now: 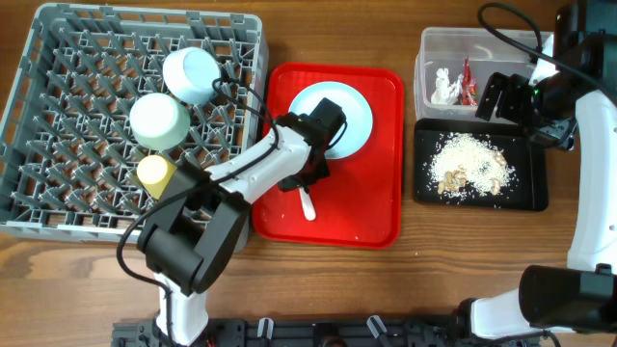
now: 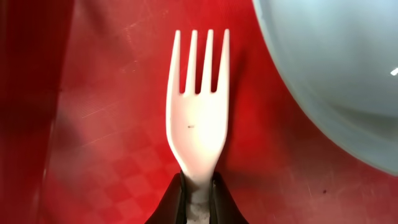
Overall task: Sort waste into correct bins and load items into the dishwasher rack
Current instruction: 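Grasp the white plastic fork on the red tray with the left gripper, then drop the white fork into the dish rack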
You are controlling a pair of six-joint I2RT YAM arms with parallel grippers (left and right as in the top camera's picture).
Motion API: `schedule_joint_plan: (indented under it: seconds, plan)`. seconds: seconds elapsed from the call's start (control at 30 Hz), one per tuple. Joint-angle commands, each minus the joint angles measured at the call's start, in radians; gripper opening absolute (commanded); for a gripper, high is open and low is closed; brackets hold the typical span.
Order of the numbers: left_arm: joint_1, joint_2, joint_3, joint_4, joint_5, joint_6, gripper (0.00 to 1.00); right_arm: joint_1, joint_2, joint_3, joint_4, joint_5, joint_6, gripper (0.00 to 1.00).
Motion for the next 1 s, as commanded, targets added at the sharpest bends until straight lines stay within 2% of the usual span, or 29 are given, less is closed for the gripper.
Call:
schedule_joint_plan:
  seconds: [0.0, 0.17, 0.3, 0.5, 0.7, 0.9, 0.97]
  plan:
    - [0.004, -0.061, -0.005, -0.013, -0.007, -0.005, 0.04, 0.003, -0.015, 0.005, -0.001, 0.003, -0.014, 1.0]
    - [0.004, -0.107, -0.005, -0.018, -0.007, 0.008, 0.04, 0.003, -0.015, 0.005, -0.002, 0.003, -0.013, 1.0]
    - [0.015, -0.178, -0.004, -0.028, -0.006, 0.088, 0.04, 0.003, -0.015, 0.005, -0.003, 0.003, -0.013, 1.0]
    - [0.089, -0.35, -0.004, -0.051, -0.006, 0.305, 0.04, 0.003, -0.015, 0.005, -0.003, 0.003, -0.014, 1.0]
    - [0.245, -0.511, -0.005, -0.053, -0.006, 0.536, 0.04, 0.003, -0.015, 0.005, -0.003, 0.003, -0.014, 1.0]
    - [0.358, -0.509, -0.005, -0.053, 0.011, 0.72, 0.04, 0.003, -0.015, 0.005, -0.004, 0.003, -0.013, 1.0]
    - [0.371, -0.484, -0.005, -0.049, 0.013, 0.736, 0.04, 0.003, -0.015, 0.005, -0.004, 0.003, -0.013, 1.0]
